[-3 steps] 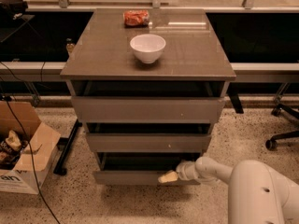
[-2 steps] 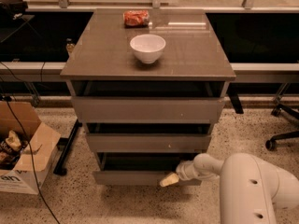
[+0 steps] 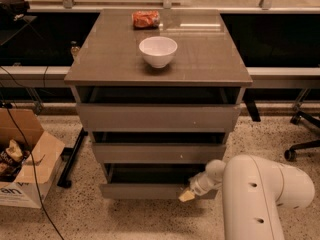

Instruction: Open bottom drawer

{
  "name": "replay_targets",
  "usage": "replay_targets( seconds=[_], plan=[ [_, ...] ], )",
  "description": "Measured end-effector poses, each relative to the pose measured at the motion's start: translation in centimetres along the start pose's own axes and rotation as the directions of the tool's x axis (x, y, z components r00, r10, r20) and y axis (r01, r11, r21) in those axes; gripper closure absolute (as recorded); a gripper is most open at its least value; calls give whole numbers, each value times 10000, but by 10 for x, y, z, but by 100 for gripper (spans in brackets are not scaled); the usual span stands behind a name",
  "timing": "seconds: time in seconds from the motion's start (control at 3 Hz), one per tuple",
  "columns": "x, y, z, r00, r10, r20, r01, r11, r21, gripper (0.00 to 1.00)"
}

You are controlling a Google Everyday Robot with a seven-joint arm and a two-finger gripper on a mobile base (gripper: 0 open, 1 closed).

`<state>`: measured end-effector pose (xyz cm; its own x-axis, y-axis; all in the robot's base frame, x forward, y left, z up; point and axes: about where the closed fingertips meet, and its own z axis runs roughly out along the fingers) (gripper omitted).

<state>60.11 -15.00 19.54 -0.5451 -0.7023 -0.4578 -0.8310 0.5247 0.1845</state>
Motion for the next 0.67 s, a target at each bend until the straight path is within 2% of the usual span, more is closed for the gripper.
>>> replay_targets(
  seconds=[0.33, 0.67],
  plan=[
    [14, 17, -1, 9997, -191, -138, 180, 9967, -793, 71],
    [14, 17, -1, 9997, -191, -138, 180, 9967, -795, 58]
  ],
)
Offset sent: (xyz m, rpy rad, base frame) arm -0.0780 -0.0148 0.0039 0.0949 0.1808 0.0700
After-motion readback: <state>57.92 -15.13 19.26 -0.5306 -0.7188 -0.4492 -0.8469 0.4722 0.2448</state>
